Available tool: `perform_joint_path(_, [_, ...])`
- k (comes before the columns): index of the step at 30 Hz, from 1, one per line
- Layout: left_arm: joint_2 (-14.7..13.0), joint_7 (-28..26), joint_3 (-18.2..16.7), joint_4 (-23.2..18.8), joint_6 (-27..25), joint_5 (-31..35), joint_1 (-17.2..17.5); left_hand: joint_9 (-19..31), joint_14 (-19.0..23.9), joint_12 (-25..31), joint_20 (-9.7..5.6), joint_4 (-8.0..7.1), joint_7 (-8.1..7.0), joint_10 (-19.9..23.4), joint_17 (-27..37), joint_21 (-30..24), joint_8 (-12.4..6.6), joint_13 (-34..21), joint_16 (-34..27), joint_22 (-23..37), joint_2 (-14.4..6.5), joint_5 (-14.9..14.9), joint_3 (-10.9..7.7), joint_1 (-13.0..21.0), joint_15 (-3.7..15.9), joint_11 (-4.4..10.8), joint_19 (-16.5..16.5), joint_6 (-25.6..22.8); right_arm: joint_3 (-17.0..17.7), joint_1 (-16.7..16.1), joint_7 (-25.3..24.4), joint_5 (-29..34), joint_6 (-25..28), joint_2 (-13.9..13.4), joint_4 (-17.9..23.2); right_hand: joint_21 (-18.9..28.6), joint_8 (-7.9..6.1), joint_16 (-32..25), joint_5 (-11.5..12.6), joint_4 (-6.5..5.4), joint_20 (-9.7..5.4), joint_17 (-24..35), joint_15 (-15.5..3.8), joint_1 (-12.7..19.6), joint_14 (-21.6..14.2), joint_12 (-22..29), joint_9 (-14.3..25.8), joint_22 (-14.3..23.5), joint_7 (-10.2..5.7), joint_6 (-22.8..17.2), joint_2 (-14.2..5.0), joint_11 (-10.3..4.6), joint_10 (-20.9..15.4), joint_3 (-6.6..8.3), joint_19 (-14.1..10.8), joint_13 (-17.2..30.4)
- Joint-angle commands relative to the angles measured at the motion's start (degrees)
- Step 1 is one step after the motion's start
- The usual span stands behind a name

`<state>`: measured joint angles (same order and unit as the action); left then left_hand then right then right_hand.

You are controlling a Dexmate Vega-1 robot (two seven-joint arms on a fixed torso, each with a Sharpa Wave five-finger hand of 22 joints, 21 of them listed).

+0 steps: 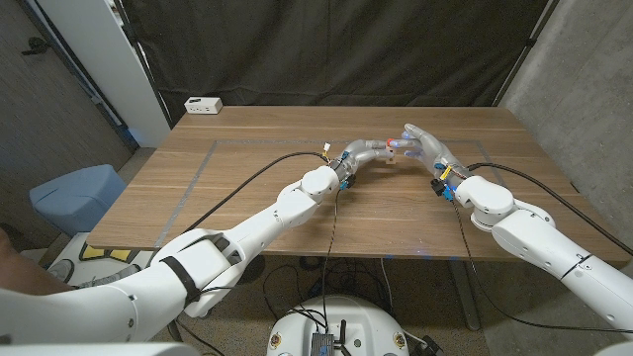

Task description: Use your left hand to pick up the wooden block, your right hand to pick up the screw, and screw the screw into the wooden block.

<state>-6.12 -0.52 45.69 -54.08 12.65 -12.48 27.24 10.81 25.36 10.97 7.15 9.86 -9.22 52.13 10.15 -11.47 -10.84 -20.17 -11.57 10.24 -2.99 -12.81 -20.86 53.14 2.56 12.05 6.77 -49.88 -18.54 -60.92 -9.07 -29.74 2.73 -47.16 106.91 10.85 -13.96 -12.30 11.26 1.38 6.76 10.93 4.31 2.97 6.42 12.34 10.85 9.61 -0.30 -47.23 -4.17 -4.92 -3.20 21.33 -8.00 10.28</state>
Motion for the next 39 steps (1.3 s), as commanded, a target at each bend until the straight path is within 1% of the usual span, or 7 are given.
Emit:
perform_joint_path(1, [0.0,0.1,-0.1,0.2,0.2,0.0,-0.1,0.2,0.5,1.2,0.26,-0.87,0.52,0.8,0.1,-0.4,-0.53,-3.5,0.0,0.3,-1.2,-0.2,-1.2,0.2,3.01,0.21,-0.1,-1.4,1.5,-1.4,-1.6,-0.1,0.6,-0.4,0.9,0.5,0.22,-0.3,0.1,0.07,0.04,0.1,-0.03,0.4,-0.6,0.1,0.1,0.0,0.05,-0.5,-0.16,0.06,-0.5,0.51,-0.9,0.1])
perform_joint_path(10, [0.2,0.1,0.0,0.5,0.4,0.2,-0.3,0.2,0.5,1.3,0.32,-0.84,0.46,0.9,0.1,-0.4,-0.54,-3.4,0.0,0.3,-1.2,-0.2,-1.22,0.2,2.99,0.23,-0.1,-1.5,2.2,-1.9,-2.7,0.0,0.8,-0.3,0.9,0.8,0.4,-0.4,0.1,0.18,-0.51,0.0,-0.12,0.6,-1.0,0.0,0.1,0.0,0.18,-0.7,-0.18,0.28,-0.9,0.6,-2.1,0.1])
perform_joint_path(15, [0.1,-0.1,0.0,0.4,0.3,0.3,-0.3,0.2,0.5,1.2,0.27,-0.86,0.49,0.8,0.1,-0.4,-0.5,-3.4,0.0,0.3,-1.2,-0.1,-1.19,0.2,2.97,0.23,-0.1,-1.4,2.3,-2.0,-3.3,0.3,0.3,0.1,0.5,0.9,0.9,-0.3,0.1,0.28,-0.6,0.0,-0.16,0.6,-1.3,-0.2,0.1,0.0,0.16,0.1,-0.14,0.74,-0.8,0.65,-2.6,0.1])
perform_joint_path(18, [0.2,-0.2,0.0,0.4,0.3,0.3,-0.2,0.2,0.5,1.2,0.22,-0.84,0.41,0.8,0.1,-0.4,-0.54,-3.4,0.0,0.3,-1.2,-0.1,-1.2,0.2,2.98,0.22,-0.1,-1.5,2.3,-1.9,-3.1,0.5,-0.1,0.2,0.1,1.0,1.28,-0.3,0.1,0.36,-1.06,0.0,-0.25,0.7,-1.4,-0.4,0.1,0.0,0.11,0.7,-0.12,0.73,-0.7,0.69,-3.2,0.1])
perform_joint_path(28, [0.0,-0.2,0.1,-0.2,0.0,0.3,0.0,0.2,0.5,1.2,0.29,-0.86,0.5,0.8,0.2,-0.3,-0.51,-3.4,0.0,0.3,-1.2,-0.1,-1.18,0.2,2.98,0.21,-0.2,-1.4,2.1,-1.5,-2.5,0.5,-0.9,0.7,-0.8,0.5,3.17,0.2,0.0,0.48,-1.59,0.1,-0.24,0.6,-1.1,-1.4,0.2,0.0,-1.0,4.9,0.06,0.69,1.1,0.69,-3.5,0.1])
perform_joint_path(34, [-0.2,-0.3,0.2,-0.7,-0.1,0.5,0.1,0.2,0.5,1.2,0.27,-0.89,0.52,0.8,0.2,-0.3,-0.5,-3.4,0.0,0.3,-1.2,-0.1,-1.18,0.1,3.02,0.22,-0.2,-1.4,1.6,-0.7,-1.1,0.3,-1.3,0.8,-1.6,0.2,3.78,0.6,-0.1,0.4,-1.6,0.3,-0.04,0.3,0.0,-2.0,0.2,0.0,-1.65,7.2,0.3,0.57,2.7,0.52,-3.1,0.2])
perform_joint_path(39, [-0.3,-0.3,0.2,-1.1,-0.2,0.5,0.3,0.2,0.5,1.2,0.22,-0.83,0.6,0.7,0.1,-0.3,-0.51,-3.4,0.0,0.3,-1.1,-0.1,-1.18,0.1,3.0,0.22,-0.1,-1.4,1.3,-0.3,-0.6,0.1,-1.2,0.9,-1.8,-0.3,4.09,1.0,-0.1,0.17,-0.49,0.4,0.89,-0.2,1.1,-2.2,0.2,0.0,-1.97,10.3,0.46,0.48,4.5,0.29,-2.0,0.2])
